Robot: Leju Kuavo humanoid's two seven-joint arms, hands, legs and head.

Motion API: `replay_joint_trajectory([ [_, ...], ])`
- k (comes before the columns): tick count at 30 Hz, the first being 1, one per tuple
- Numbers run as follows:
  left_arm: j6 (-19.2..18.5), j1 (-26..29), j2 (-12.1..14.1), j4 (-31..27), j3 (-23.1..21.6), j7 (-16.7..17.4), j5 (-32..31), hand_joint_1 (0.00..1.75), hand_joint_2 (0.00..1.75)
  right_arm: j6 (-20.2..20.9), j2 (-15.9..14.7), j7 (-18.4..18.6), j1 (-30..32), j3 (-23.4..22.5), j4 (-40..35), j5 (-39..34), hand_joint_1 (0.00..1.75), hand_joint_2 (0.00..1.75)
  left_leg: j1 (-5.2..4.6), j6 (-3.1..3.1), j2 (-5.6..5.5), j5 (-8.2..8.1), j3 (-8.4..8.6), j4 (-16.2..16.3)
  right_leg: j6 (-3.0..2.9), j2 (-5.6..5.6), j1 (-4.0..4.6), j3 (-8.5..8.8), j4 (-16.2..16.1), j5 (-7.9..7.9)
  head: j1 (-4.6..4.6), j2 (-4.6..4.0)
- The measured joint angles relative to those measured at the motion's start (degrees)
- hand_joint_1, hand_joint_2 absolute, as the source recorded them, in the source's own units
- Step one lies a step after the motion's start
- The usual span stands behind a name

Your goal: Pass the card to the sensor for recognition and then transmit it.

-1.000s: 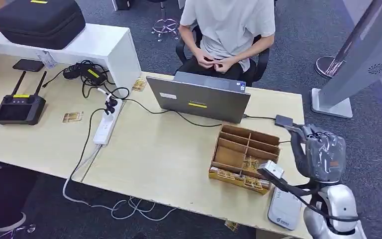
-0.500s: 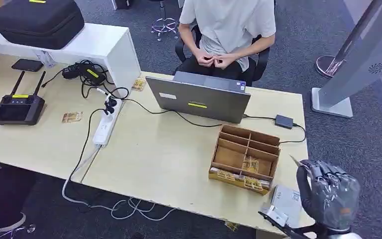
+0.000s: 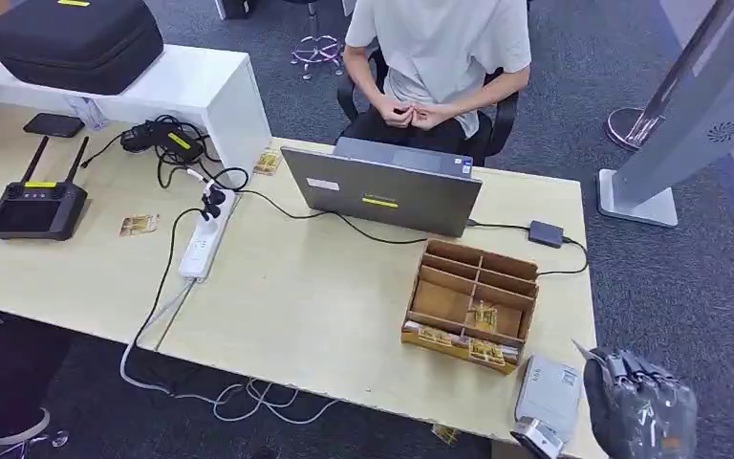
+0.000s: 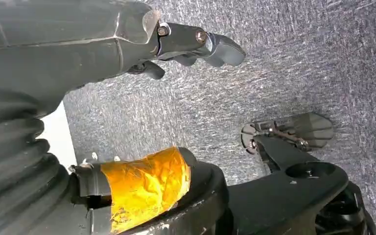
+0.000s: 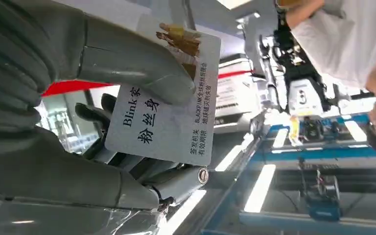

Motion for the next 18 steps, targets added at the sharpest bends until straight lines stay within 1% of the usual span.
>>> replay_joint_trajectory([
  [6, 0.09, -0.02, -0.13, 0.00, 0.09, 0.00, -0.24, 0.00, 1.75, -0.02, 1.47, -0.59, 0.41, -1.18, 2.87, 0.61, 1.75, 1.75, 0.00, 0.00, 0.02, 0.00, -0.01, 0.00, 0.00, 0.01, 0.00, -0.01, 0.00, -0.01, 0.00, 0.00],
  [14, 0.09, -0.03, -0.15, 0.00, 0.55, 0.00, -0.42, 0.00, 1.75, -0.04, 2.34, -0.79, 0.36, -1.88, 5.05, 0.76, 1.75, 1.75, 0.00, 0.00, 0.04, 0.00, 0.00, 0.00, 0.00, 0.01, 0.00, 0.01, 0.00, 0.00, 0.00, 0.00],
  [18, 0.11, -0.04, -0.15, 0.00, 0.81, 0.00, -1.00, 0.00, 1.75, -0.05, 3.15, -0.52, -0.23, -2.01, 7.72, 3.12, 1.75, 1.75, 0.00, 0.00, 0.04, 0.00, 0.00, 0.00, 0.00, 0.02, 0.00, 0.01, 0.00, 0.00, 0.00, 0.00],
])
